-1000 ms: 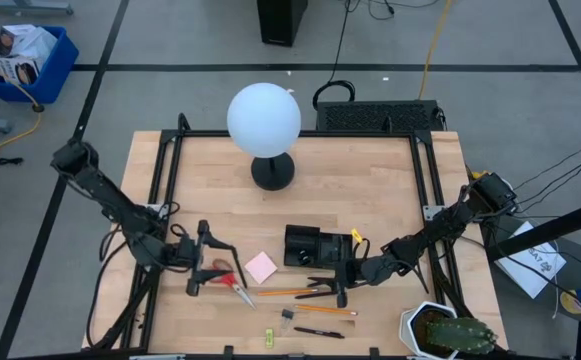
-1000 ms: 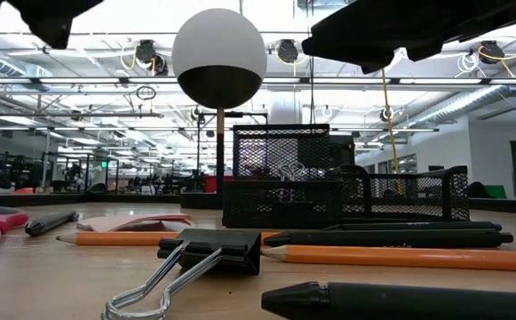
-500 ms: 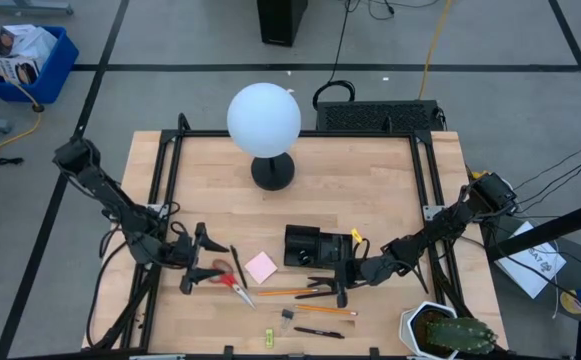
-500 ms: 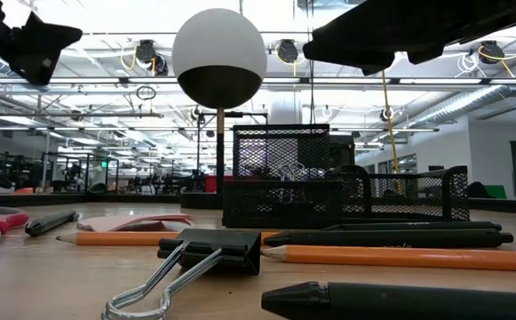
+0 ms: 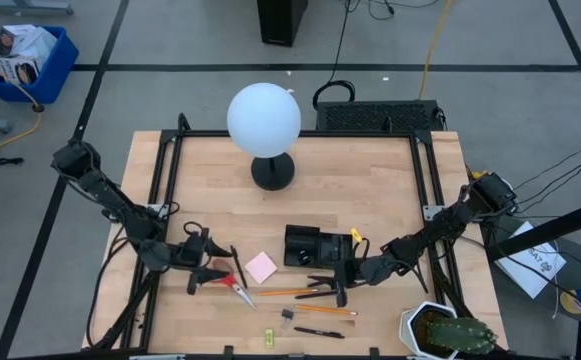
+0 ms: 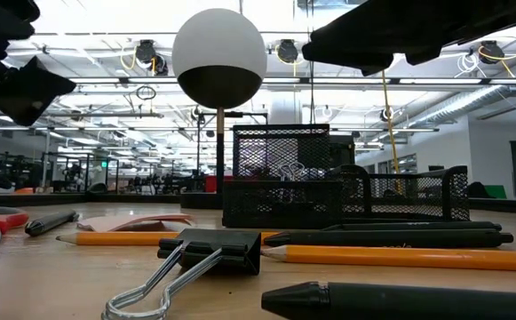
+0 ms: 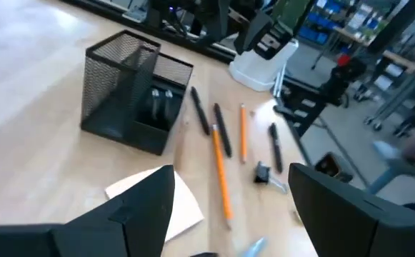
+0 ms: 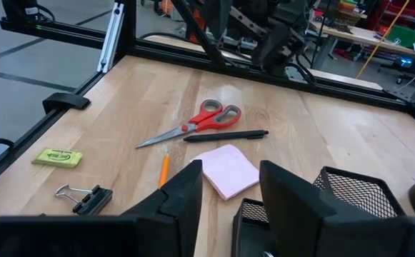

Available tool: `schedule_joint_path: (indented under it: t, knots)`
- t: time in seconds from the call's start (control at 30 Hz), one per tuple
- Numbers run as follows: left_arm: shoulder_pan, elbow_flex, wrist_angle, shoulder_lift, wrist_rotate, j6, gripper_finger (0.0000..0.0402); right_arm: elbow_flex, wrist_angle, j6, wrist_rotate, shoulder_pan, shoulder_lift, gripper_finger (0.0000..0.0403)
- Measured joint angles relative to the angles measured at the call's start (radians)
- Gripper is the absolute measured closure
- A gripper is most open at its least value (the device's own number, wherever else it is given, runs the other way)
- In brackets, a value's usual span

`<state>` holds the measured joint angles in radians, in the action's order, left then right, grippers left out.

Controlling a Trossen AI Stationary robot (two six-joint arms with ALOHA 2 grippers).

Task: Pick and place office supplies into organizer
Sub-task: Put the red scissors into the desk organizer

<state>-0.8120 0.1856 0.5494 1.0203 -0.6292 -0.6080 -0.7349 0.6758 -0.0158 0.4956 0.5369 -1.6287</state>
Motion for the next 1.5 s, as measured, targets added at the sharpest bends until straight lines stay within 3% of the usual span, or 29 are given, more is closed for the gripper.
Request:
schedule_joint_path:
  t: [0.17,0.33,0.67,0.8,1.17,1.3,1.5]
  knots:
    - [-0.002,0.0,0.005,0.0,0.001,0.065,0.0119,0.0,-0.036,0.004,-0.042,-0.003,0.029,0.0272]
    - [-0.004,0.0,-0.021,-0.025,0.001,0.137,0.0119,0.0,-0.173,0.015,-0.08,-0.014,0.138,0.0273]
    - [0.023,0.001,-0.301,-0.209,-0.006,0.052,0.0119,0.014,-0.299,0.005,-0.085,-0.014,0.373,0.0275]
    - [0.036,0.001,-0.364,-0.261,0.008,0.082,0.0119,0.106,-0.248,0.001,-0.16,-0.043,0.501,0.0273]
    - [0.083,0.001,-0.392,-0.303,0.033,0.214,0.0119,0.477,-0.07,0.081,-0.138,-0.248,0.864,0.0271]
    - [0.099,0.001,-0.486,-0.303,0.085,0.203,0.0119,0.546,-0.027,0.102,-0.24,-0.313,0.94,0.0271]
    - [0.112,0.001,-0.584,-0.302,0.119,0.135,0.0119,0.612,-0.004,0.041,-0.107,-0.367,0.97,0.0271]
